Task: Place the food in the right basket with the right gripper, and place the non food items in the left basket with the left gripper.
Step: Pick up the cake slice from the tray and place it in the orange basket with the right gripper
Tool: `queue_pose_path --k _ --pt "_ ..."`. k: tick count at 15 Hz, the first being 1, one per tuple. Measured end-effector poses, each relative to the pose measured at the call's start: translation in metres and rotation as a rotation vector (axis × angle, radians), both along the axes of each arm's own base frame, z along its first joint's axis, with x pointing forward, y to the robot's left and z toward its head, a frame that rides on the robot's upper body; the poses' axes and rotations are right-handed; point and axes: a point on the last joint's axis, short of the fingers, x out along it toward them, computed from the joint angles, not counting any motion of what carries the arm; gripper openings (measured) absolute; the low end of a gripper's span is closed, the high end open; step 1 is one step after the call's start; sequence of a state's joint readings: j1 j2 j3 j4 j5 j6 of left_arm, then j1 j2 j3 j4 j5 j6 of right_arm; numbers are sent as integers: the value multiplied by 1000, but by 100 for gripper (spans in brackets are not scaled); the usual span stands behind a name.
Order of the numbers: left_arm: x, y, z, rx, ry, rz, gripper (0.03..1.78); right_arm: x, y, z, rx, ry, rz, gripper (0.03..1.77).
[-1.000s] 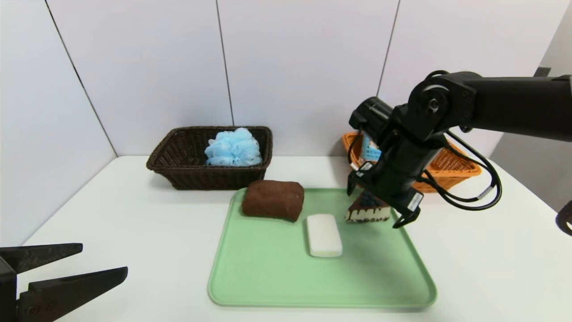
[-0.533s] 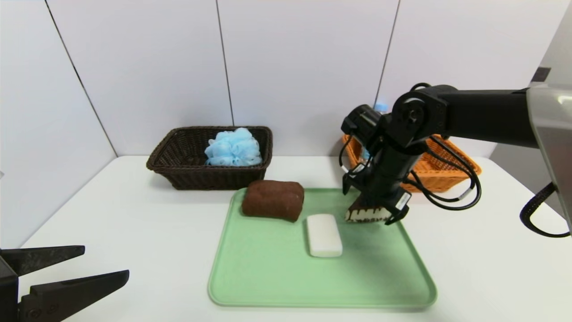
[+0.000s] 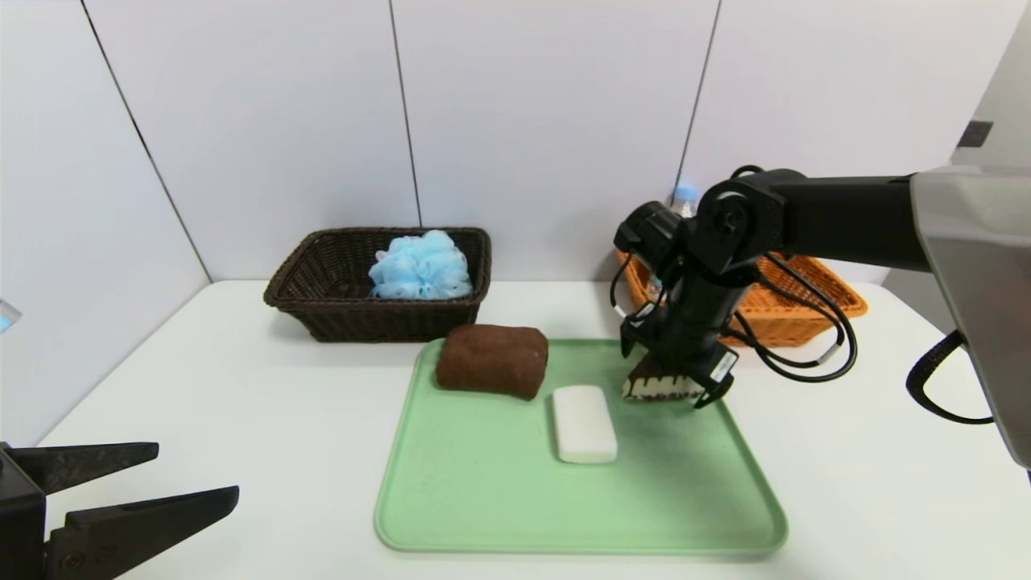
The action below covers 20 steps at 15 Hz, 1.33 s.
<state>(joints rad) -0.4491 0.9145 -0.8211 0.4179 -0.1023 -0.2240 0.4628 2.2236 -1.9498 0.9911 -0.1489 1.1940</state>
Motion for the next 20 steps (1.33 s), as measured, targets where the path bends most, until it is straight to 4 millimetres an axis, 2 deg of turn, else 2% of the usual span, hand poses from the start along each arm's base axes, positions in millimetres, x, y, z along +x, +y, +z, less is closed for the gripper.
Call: queue_pose_path --k 3,8,11,15,20 --pt "0 0 0 1 1 1 169 0 0 -1 -6 1 4 110" --pt "-2 1 -3 3 3 1 169 0 0 -1 -7 4 4 57" --pt "-5 2 -3 1 -1 1 169 -2 -1 4 -3 -3 2 57" --pt "-7 4 -2 -2 -8 3 169 -12 -4 21 43 -15 7 57" --pt "-10 5 -1 -5 -20 4 169 -45 -11 50 222 133 77 57"
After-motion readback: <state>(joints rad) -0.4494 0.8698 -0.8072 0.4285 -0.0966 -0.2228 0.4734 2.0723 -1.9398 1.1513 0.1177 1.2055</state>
